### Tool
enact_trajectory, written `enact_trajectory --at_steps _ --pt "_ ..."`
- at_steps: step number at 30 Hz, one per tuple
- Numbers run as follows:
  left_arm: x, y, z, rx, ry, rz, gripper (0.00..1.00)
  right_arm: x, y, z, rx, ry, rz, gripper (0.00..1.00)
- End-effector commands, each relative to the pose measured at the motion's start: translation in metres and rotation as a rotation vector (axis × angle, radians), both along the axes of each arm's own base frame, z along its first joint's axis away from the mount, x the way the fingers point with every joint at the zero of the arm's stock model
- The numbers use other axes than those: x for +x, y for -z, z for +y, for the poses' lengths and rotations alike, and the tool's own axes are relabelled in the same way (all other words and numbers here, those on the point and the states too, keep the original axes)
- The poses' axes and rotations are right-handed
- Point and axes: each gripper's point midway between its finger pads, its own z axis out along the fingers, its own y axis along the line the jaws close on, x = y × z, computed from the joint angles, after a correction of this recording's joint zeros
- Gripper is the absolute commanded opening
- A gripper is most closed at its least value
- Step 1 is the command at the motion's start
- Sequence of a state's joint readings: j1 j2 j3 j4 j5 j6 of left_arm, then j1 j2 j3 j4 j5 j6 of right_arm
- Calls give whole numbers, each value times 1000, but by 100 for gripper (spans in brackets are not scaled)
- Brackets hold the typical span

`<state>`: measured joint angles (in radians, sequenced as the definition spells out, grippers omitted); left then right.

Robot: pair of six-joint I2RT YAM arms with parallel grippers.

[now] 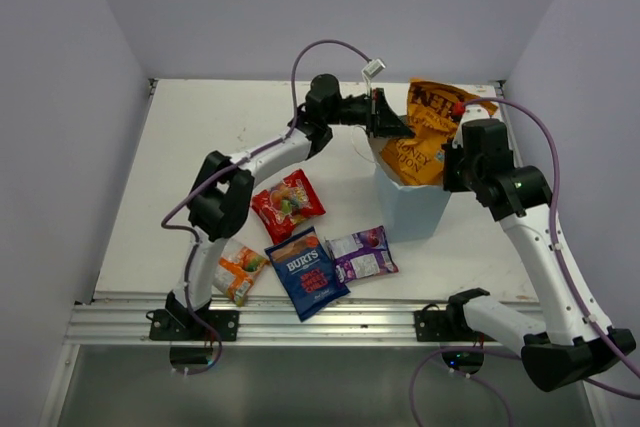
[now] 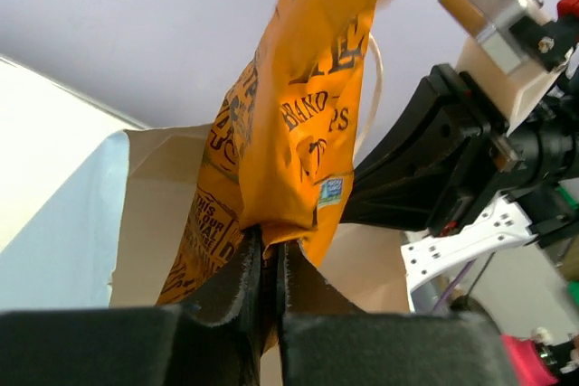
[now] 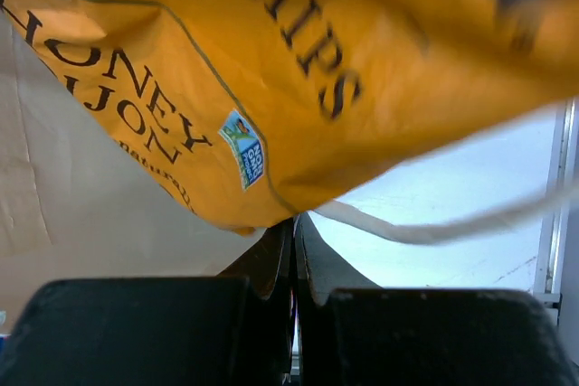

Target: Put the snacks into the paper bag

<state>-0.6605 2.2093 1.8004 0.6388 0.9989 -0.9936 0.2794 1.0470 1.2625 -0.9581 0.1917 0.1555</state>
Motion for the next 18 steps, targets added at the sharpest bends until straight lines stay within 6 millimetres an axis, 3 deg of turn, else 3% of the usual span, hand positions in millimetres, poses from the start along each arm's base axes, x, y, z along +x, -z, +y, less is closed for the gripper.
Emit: enact_trajectory --at_steps 1,2,3,5,10,14,15,18 --pt "-8 -36 14 26 -45 -142 18 8 -24 1 6 -10 -92 0" --pt "-6 -40 15 34 -63 -159 48 8 -24 0 3 -8 -91 0" --pt "-4 -40 17 73 -88 -185 59 9 -23 0 1 -9 -89 0" --pt "9 -58 21 96 -184 -242 68 9 -23 -1 -5 -6 -87 0" --pt "29 -91 54 228 -442 -370 79 9 -23 0 -4 -9 -87 0" --pt "45 -91 95 357 -646 -368 83 11 -23 2 1 -13 -89 0" --pt "49 -70 107 430 -690 -325 82 12 -22 2 3 -14 -88 0" --pt "73 -51 167 592 -957 -314 84 13 -21 6 18 -21 -87 0"
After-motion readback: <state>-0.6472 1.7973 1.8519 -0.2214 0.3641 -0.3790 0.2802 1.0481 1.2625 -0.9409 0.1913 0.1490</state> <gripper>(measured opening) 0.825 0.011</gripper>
